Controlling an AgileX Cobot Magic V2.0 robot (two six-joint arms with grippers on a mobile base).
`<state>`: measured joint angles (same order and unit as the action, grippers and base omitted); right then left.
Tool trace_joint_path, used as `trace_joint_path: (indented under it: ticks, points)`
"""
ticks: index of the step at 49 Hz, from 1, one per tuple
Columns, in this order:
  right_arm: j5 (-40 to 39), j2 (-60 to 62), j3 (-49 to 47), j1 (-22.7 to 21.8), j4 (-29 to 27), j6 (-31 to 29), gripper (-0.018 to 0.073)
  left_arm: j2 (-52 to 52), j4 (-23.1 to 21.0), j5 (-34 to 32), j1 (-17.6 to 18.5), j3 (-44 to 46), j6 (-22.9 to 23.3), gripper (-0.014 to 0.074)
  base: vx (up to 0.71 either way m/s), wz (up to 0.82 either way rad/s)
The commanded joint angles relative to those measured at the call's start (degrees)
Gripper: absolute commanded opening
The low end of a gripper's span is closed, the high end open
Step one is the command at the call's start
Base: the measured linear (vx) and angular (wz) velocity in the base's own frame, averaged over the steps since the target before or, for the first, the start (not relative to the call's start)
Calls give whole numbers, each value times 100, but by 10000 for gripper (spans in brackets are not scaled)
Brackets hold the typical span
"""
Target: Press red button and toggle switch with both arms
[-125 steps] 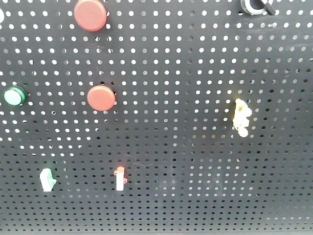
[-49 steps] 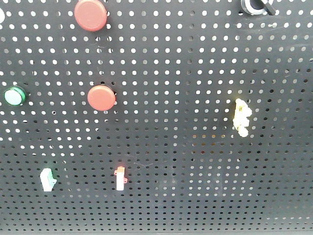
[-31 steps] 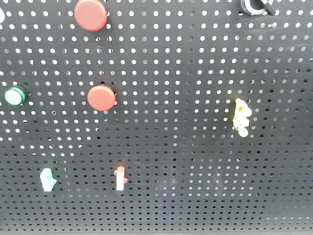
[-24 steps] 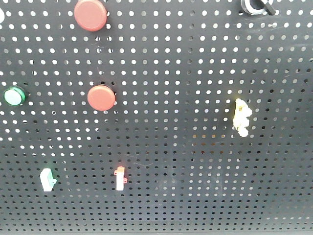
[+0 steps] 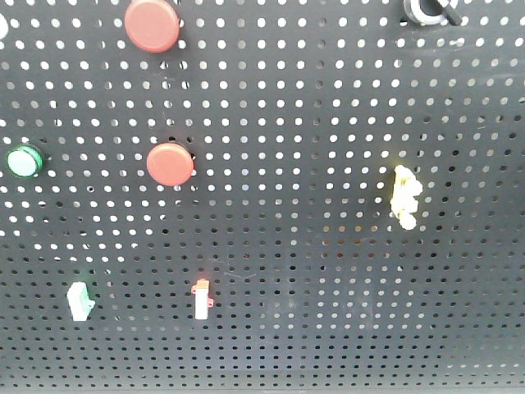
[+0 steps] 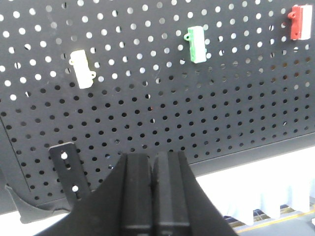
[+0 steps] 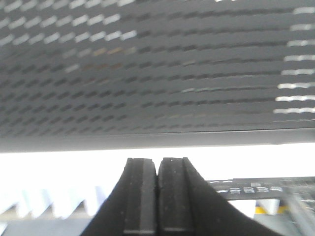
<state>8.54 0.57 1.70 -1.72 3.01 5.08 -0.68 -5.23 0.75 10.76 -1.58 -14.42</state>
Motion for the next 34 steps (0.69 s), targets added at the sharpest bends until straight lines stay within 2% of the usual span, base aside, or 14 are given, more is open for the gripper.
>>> trace_joint_path:
  ticks: [1, 34]
  points:
    - [-487, 100, 69, -64, 88, 3, -3, -90, -3, -491, -22, -196, 44, 2, 0, 0]
    - [-477, 100, 69, -64, 105, 3, -3, -90, -3, -491, -22, -196, 44, 2, 0, 0]
